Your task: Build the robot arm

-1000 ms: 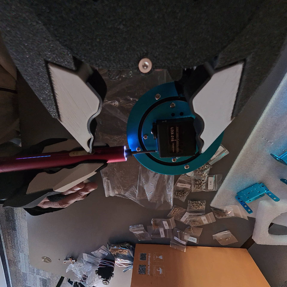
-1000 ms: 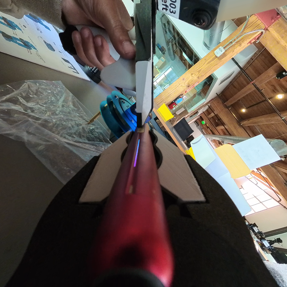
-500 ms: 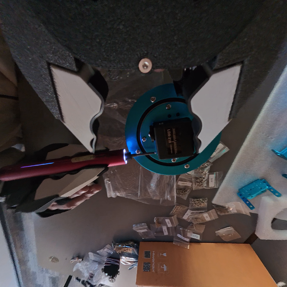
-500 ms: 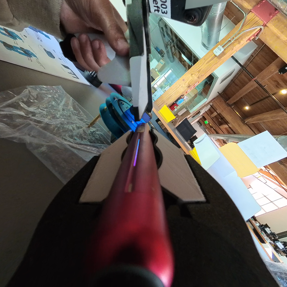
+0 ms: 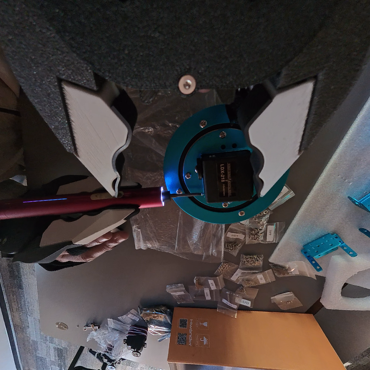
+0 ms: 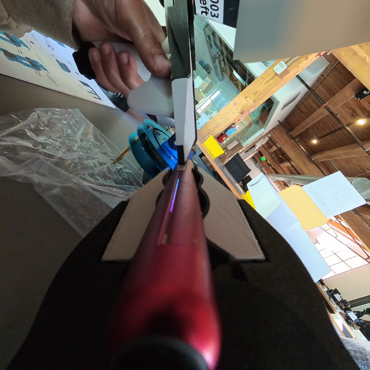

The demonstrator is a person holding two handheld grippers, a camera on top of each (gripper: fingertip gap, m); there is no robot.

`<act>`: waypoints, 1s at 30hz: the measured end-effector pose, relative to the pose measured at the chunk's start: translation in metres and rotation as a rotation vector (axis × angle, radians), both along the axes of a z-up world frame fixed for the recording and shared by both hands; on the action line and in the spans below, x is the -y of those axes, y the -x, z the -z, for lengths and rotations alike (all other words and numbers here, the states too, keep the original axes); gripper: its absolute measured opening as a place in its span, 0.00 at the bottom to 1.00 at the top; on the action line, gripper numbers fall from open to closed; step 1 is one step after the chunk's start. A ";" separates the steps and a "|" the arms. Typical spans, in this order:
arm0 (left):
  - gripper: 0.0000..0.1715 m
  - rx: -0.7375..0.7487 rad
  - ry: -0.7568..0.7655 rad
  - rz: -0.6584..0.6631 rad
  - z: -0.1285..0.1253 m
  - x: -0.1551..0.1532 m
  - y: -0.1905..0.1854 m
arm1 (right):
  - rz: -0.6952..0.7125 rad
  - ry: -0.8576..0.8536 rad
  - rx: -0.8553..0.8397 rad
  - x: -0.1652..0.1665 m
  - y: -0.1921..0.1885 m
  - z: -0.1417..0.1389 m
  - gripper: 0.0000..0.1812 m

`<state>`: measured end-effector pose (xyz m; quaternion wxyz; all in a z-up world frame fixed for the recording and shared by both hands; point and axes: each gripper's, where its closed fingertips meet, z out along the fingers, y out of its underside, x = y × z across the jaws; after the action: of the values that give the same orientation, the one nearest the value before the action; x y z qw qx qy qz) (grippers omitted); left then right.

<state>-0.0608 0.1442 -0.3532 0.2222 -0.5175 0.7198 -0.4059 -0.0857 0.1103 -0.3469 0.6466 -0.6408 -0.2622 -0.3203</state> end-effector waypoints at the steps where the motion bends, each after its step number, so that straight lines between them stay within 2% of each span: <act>1: 0.75 0.002 0.000 0.001 0.000 0.000 0.000 | 0.001 0.001 0.001 0.000 0.000 0.000 0.11; 30: 0.73 0.043 -0.020 0.012 0.001 0.000 0.000 | -0.040 -0.007 -0.066 0.002 -0.002 -0.002 0.12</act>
<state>-0.0613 0.1445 -0.3542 0.2405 -0.5020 0.7220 -0.4110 -0.0836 0.1087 -0.3453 0.6632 -0.6435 -0.2525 -0.2870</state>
